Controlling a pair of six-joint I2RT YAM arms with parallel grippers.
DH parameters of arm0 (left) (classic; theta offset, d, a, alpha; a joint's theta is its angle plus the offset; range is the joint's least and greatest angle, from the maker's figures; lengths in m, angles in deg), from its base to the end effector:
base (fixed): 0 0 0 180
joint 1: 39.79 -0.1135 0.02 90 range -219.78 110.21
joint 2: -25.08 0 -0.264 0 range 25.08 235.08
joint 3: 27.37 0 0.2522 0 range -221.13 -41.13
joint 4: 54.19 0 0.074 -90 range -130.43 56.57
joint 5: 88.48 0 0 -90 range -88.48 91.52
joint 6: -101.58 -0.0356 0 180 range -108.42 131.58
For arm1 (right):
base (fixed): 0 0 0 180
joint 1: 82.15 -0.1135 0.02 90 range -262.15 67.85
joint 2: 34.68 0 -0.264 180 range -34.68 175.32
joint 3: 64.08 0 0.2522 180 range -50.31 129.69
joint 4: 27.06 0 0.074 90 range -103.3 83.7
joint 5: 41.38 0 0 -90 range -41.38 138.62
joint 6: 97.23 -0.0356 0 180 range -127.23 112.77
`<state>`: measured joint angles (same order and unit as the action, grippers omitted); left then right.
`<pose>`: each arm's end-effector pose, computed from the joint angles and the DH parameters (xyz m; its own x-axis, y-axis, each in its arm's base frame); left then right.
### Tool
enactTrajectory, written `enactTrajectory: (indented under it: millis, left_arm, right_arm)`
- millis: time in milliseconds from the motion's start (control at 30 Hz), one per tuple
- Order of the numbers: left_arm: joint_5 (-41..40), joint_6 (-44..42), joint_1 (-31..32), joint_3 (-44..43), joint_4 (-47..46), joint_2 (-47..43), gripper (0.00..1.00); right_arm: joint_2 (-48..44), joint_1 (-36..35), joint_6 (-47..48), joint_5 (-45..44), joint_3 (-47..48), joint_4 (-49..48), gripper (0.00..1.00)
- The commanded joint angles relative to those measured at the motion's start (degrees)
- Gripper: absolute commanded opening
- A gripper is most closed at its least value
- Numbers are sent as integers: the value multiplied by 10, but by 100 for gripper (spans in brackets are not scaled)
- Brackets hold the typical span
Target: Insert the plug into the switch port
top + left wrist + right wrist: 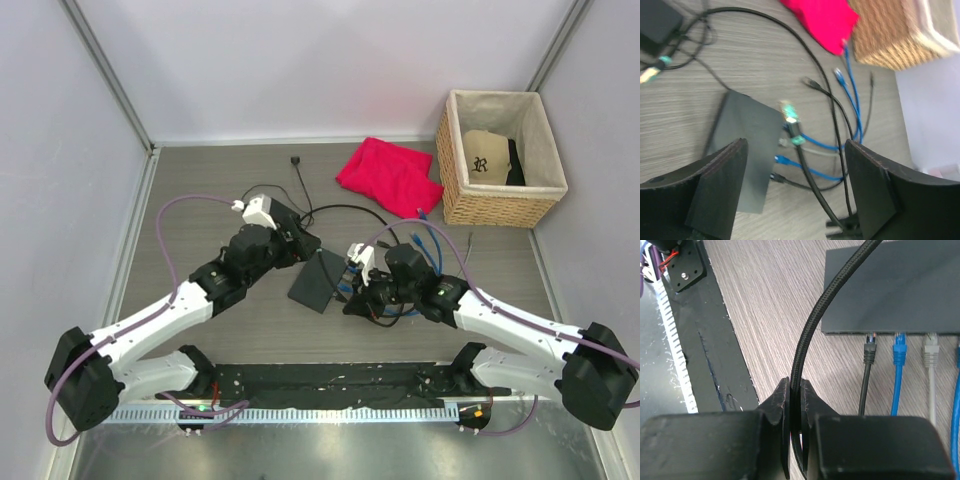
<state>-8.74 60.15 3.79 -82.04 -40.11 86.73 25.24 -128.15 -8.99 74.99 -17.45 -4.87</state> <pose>0.1831 -0.1655 0.2760 -0.5906 -0.4564 -0.6655 0.1740 0.7332 -0.6573 0.1410 0.1688 0.2225 -0.4305 -0.4062 -0.8060 -0.8829 0.3748 0.2827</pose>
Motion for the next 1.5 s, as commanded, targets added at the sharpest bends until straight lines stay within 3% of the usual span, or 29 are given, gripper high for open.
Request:
enactTrajectory:
  millis: [0,367,833,967,1000,1067,1200,1367,1467]
  left_arm:
    - [-43,67,-31,-25,27,23,79]
    - [6,66,-32,-117,102,103,68]
    - [36,31,-32,-188,193,195,37]
    - [37,29,-32,-189,195,190,13]
    - [37,29,-32,-184,189,185,2]
    - [36,26,-32,-174,171,162,0]
    - [43,25,-32,-103,72,112,0]
    - [62,62,-32,10,-72,54,0]
    - [75,89,-32,46,-160,31,0]
  right_arm:
    - [-6,-1,31,26,11,-36,1]
    - [5,-10,58,-1,16,-19,1]
    - [15,-52,82,-66,32,10,1]
    - [20,-62,84,-98,32,14,1]
    - [21,-61,84,-104,31,16,1]
    - [26,-62,77,-108,30,12,3]
    - [19,-62,19,-106,21,-25,21]
    - [-20,-61,-63,-89,9,-133,59]
    - [-29,-59,-108,-85,4,-192,71]
